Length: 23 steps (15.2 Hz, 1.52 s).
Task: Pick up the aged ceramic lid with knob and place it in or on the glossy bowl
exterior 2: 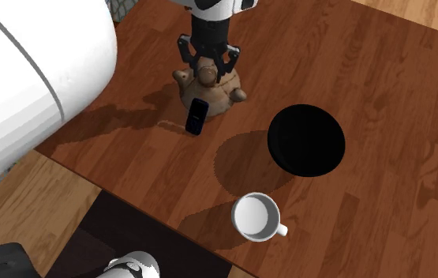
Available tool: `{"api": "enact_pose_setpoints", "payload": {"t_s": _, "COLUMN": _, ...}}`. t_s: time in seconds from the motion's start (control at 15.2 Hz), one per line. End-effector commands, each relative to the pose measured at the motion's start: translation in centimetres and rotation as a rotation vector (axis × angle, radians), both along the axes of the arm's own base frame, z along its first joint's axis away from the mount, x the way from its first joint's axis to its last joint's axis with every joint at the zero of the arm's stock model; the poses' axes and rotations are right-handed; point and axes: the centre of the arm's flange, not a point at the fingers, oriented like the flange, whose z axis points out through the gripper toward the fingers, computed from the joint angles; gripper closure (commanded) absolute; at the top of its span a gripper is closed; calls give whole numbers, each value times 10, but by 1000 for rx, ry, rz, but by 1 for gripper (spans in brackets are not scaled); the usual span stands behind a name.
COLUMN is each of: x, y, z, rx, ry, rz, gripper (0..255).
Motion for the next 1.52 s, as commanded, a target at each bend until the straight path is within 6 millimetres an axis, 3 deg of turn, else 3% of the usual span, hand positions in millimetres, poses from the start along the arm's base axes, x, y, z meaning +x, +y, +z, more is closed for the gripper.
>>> {"api": "enact_pose_setpoints", "payload": {"t_s": 0.0, "x": -1, "y": 0, "z": 11, "rx": 0, "ry": 0, "rz": 0, "gripper": 255}}
{"api": "enact_pose_setpoints", "payload": {"t_s": 1.45, "x": -1, "y": 0, "z": 124, "rx": 0, "ry": 0, "rz": 0, "gripper": 255}}
